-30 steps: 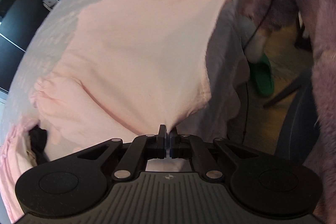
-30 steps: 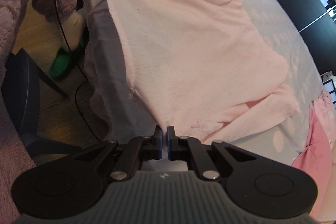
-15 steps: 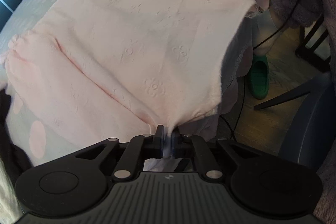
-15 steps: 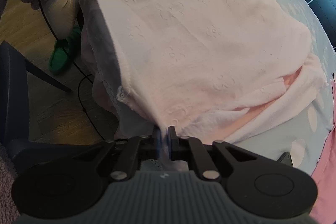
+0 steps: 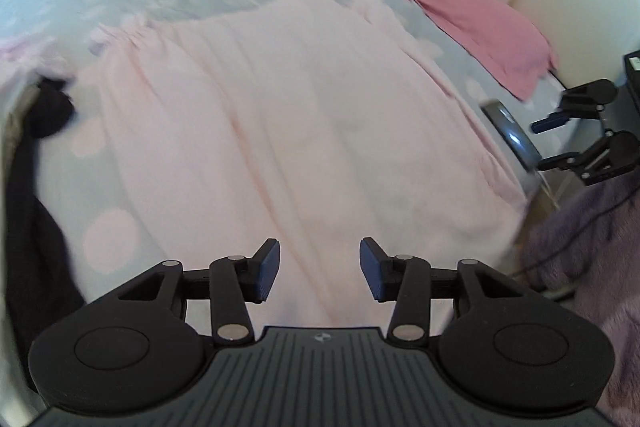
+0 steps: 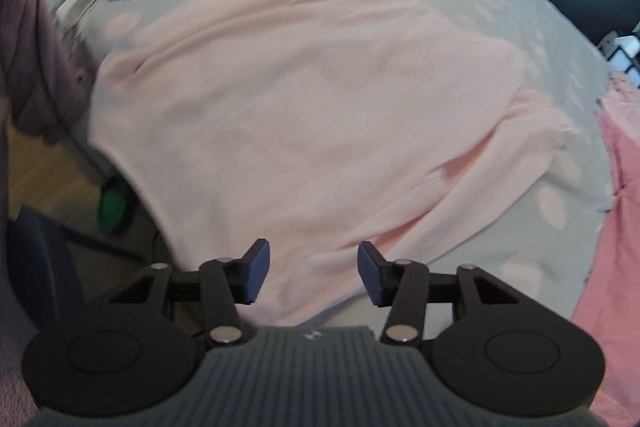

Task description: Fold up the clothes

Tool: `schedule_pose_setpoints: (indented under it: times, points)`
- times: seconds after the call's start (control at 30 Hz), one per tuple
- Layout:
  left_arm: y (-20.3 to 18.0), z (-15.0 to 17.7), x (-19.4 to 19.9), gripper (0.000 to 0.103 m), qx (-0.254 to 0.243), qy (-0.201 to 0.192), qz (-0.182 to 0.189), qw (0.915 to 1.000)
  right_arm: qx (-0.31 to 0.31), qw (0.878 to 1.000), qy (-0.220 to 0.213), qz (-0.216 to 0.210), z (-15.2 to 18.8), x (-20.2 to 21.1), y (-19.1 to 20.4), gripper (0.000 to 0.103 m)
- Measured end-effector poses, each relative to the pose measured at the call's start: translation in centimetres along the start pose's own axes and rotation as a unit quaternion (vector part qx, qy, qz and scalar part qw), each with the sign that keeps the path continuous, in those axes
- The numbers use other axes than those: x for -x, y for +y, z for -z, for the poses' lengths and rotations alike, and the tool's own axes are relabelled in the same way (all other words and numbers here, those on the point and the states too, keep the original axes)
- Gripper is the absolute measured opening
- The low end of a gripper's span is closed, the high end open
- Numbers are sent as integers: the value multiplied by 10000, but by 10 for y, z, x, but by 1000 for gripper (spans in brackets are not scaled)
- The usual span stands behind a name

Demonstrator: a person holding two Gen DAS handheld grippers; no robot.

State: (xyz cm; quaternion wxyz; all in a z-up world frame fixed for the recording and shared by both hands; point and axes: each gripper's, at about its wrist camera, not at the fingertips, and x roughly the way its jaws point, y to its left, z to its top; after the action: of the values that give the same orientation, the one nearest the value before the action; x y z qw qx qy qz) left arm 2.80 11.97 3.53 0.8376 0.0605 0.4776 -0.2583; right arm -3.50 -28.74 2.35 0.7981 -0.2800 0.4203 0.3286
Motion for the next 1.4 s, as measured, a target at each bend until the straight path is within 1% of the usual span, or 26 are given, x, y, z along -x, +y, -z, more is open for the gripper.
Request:
schedule_pose_setpoints:
  times: [0.13,0.23,0.27,0.3,0.37,0.47,0.53,0.63,0.67,0.73,0.8,0.9,0.97,1.0,1.07,1.1,1.13,1.17,1.2,1.3,1.33,1.4]
  points:
    - [32,-34,-16,42,231,-165,-668,9974,-750,9962,-79,447,-21,-15,-56,56]
    - [65,-59,-28,43,601,-386,-956,9929,-1460,9858,-51,828,-31,-38,-105,56]
    - [76,-66,-34,44,721,-463,-1046,9908,-1702,9809,-75,936,-33,-46,-121,56]
    - [87,-74,-40,48,829,-523,-1126,9888,-1955,9751,-109,1042,-33,-53,-135,56]
    - [114,-90,-50,49,1063,-710,-1292,9833,-2474,9613,-170,1197,-37,-70,-163,56]
    - [148,-108,-75,50,1442,-955,-1405,9748,-3177,9385,-295,1317,-41,-96,-205,56]
    - [168,-120,-93,51,1664,-1064,-1428,9698,-3637,9210,-406,1337,-44,-116,-233,57]
    - [191,-134,-121,52,1879,-1143,-1561,9629,-4192,8964,-575,1322,-47,-140,-269,58]
    - [198,-137,-130,52,1964,-1161,-1561,9610,-4360,8880,-641,1315,-47,-147,-281,61]
    - [211,-141,-144,53,2178,-1214,-1394,9583,-4654,8728,-777,1246,-48,-160,-300,65]
    - [217,-143,-159,53,2274,-1167,-1344,9574,-4922,8577,-897,1183,-50,-172,-317,66]
    - [220,-144,-177,52,2229,-1046,-1520,9572,-5267,8369,-981,1120,-52,-192,-335,72]
    - [223,-143,-183,50,2263,-1023,-1448,9578,-5518,8221,-1035,946,-52,-205,-342,72]
    - [224,-142,-185,46,2286,-1026,-1403,9579,-5597,8176,-1020,882,-52,-212,-344,72]
    - [225,-143,-187,32,2281,-1023,-1384,9583,-5652,8151,-959,831,-55,-224,-345,71]
    - [225,-143,-188,20,2265,-1020,-1393,9586,-5640,8163,-954,805,-57,-228,-344,57]
    - [224,-144,-188,12,2236,-1028,-1400,9591,-5609,8189,-945,766,-60,-231,-343,43]
    - [222,-145,-186,8,2171,-1058,-1414,9600,-5561,8228,-921,724,-62,-232,-342,13]
    - [219,-145,-183,5,2086,-1091,-1456,9609,-5503,8267,-912,737,-65,-232,-341,6]
    - [209,-148,-166,2,1794,-1248,-1609,9625,-5286,8363,-957,1099,-67,-217,-339,4]
    - [207,-149,-159,2,1720,-1308,-1662,9621,-5256,8363,-954,1239,-64,-209,-339,4]
    - [203,-148,-141,2,1682,-1439,-1826,9580,-5232,8329,-926,1549,-53,-192,-341,4]
